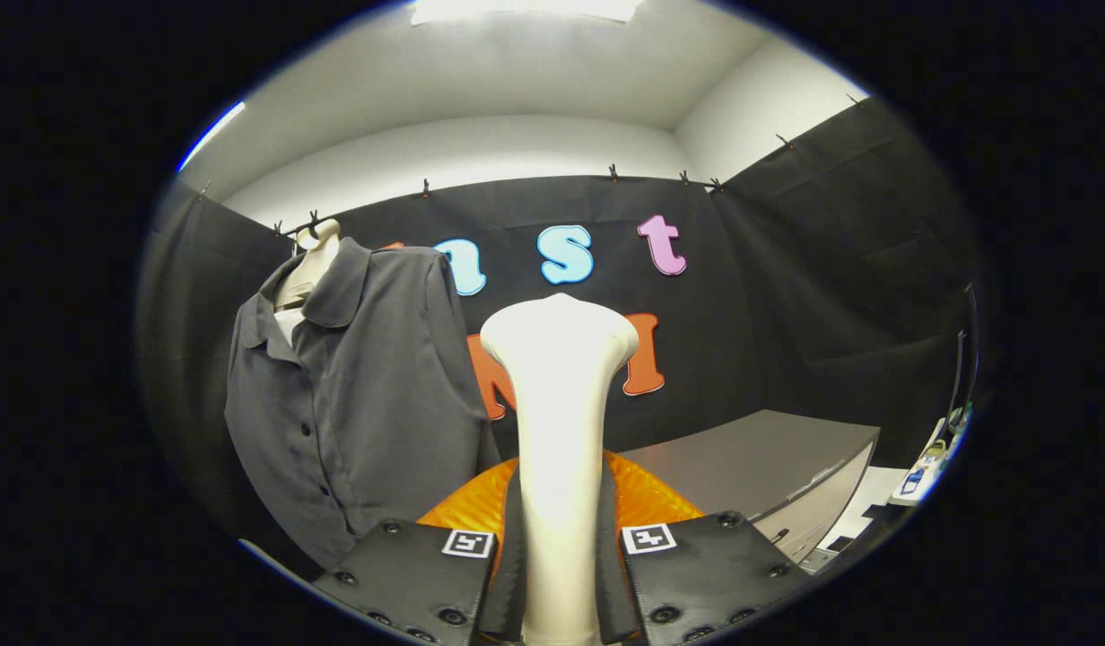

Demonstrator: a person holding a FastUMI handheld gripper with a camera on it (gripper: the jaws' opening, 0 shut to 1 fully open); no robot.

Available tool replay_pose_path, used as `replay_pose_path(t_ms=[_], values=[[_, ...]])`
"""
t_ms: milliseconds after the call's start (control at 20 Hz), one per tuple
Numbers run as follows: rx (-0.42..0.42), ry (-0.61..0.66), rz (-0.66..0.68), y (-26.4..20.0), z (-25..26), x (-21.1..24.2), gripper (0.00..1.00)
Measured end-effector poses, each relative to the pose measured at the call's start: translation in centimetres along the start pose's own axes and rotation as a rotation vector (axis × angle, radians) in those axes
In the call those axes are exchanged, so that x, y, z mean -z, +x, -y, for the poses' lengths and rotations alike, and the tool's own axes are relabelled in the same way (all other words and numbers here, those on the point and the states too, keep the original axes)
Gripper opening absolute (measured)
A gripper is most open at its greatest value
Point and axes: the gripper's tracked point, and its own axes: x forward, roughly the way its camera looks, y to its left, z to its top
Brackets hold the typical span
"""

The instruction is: Iron the clothes twice with a garment steamer, once on the left side and once on the right side.

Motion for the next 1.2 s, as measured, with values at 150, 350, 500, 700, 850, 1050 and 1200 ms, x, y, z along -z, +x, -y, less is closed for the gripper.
replay_pose_path(t_ms=[150,350,500,700,850,1050,1200], values=[[-0.054,-0.001,0.017,-0.4,-4.2,-0.3,0.38],[-0.113,-0.017,0.042,0.4,-8.5,-0.6,0.38],[-0.153,-0.026,0.036,0.8,-11.2,-0.5,0.38],[-0.187,-0.057,0.041,1.7,-13.8,-0.2,0.38],[-0.195,-0.076,0.045,2.2,-14.8,-0.4,0.38],[-0.199,-0.105,0.04,3.2,-16.8,-0.3,0.38],[-0.198,-0.118,0.041,3.6,-18.1,-0.1,0.38]])
